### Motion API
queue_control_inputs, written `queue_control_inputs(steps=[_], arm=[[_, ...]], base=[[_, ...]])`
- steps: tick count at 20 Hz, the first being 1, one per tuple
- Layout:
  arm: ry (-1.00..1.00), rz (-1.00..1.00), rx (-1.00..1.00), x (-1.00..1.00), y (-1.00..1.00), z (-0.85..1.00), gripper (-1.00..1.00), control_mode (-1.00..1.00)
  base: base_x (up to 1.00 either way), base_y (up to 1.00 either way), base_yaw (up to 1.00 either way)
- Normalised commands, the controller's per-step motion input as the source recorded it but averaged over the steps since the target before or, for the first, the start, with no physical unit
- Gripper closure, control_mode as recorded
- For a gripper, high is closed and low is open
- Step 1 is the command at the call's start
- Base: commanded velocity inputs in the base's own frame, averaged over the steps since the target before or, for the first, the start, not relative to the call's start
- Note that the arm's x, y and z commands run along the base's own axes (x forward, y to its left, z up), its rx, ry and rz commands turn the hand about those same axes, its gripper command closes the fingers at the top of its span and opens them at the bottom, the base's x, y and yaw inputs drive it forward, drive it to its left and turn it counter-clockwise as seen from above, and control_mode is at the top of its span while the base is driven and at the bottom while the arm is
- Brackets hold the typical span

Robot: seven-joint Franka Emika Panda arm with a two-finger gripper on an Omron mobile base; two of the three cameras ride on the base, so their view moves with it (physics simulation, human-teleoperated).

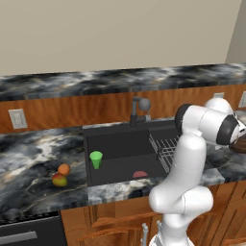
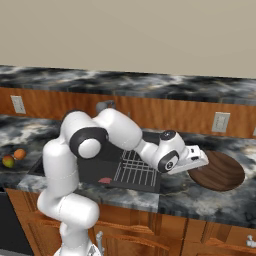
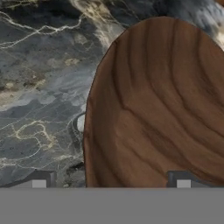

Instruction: Remove the mango and tangerine from the sink. Then move the bowl and cup from the counter to the sink for washing.

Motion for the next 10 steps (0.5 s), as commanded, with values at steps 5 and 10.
queue_control_inputs(steps=[5, 10], arm=[[0.00, 0.00, 0.00, 0.09, -0.03, -0.10, -1.00, -1.00], [0.00, 0.00, 0.00, 0.06, -0.04, -0.08, -1.00, -1.00]], base=[[0.00, 0.00, 0.00], [0.00, 0.00, 0.00]])
